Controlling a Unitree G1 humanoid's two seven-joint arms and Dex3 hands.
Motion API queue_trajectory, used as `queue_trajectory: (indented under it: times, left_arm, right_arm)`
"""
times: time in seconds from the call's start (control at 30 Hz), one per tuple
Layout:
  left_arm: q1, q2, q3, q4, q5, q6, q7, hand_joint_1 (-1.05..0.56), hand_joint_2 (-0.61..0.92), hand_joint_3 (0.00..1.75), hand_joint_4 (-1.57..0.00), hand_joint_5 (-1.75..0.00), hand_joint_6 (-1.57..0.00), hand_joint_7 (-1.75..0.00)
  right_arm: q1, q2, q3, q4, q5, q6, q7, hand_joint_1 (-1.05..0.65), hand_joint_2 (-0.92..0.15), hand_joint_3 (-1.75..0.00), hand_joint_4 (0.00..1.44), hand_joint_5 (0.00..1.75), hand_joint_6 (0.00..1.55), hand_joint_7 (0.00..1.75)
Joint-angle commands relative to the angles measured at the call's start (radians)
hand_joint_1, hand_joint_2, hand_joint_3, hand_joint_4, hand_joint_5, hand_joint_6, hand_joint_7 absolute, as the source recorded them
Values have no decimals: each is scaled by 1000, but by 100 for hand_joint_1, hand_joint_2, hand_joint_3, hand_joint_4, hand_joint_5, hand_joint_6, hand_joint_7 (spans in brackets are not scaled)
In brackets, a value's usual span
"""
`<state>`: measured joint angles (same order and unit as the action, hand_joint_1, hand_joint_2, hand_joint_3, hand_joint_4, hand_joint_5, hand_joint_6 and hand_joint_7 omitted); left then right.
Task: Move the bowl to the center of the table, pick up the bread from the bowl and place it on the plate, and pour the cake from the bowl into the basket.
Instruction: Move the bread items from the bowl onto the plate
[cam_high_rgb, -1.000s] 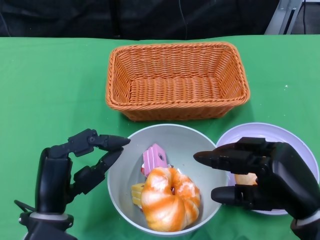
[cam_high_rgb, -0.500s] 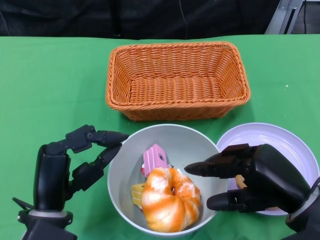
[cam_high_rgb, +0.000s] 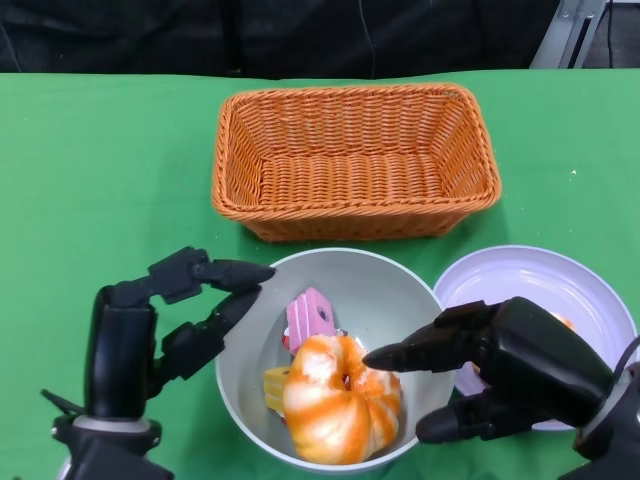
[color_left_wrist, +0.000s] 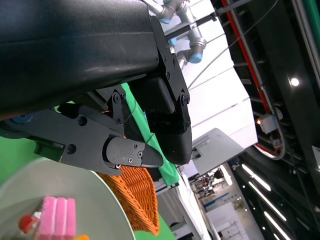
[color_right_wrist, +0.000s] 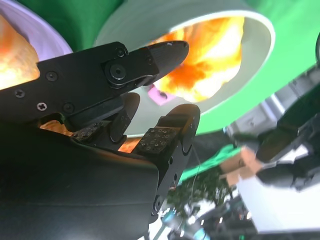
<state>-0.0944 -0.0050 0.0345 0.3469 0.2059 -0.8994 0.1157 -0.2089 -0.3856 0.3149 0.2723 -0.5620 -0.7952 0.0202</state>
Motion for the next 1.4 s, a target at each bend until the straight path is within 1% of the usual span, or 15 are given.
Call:
queue_trajectory:
  times: [0.03,0.17,0.27,0.47,0.6,0.77,1.1,1.4]
  left_arm:
    - [17,4,4,-25,19,14,26,-23,92,24,-79,-109,-100,-55]
    - [19,3,4,-30,23,19,30,-23,92,24,-79,-109,-100,-56]
    - [23,-4,-3,-35,-12,27,14,-22,92,22,-79,-109,-99,-56]
    - [25,-3,-1,-38,5,26,27,-24,92,21,-79,-108,-99,-56]
    - [25,-8,-3,-38,1,27,26,-23,92,21,-79,-107,-99,-56]
    - [26,-10,-3,-42,7,28,30,-24,92,21,-79,-106,-99,-56]
    - [19,-5,1,-23,16,11,39,-22,92,21,-79,-106,-99,-56]
    - [19,-4,2,-21,20,13,45,-22,92,21,-80,-106,-99,-55]
  right_arm:
    - [-9,-17,1,-7,25,5,33,-78,-92,-5,72,12,73,0]
    - [-8,-14,-3,-8,27,5,44,-79,-92,-4,72,12,73,0]
    - [-28,-12,15,4,27,7,73,-80,-92,-6,70,10,73,0]
    - [-56,4,39,34,18,-2,92,-81,-92,-6,69,8,73,0]
    - [-73,18,60,44,-43,-2,57,-82,-92,-7,70,8,73,0]
    - [-77,27,69,52,-70,5,32,-82,-92,-8,71,7,73,0]
    - [-91,40,72,72,-100,16,-2,-79,-92,-6,71,6,72,0]
    - [-97,35,82,74,-93,26,10,-79,-92,-6,72,5,72,0]
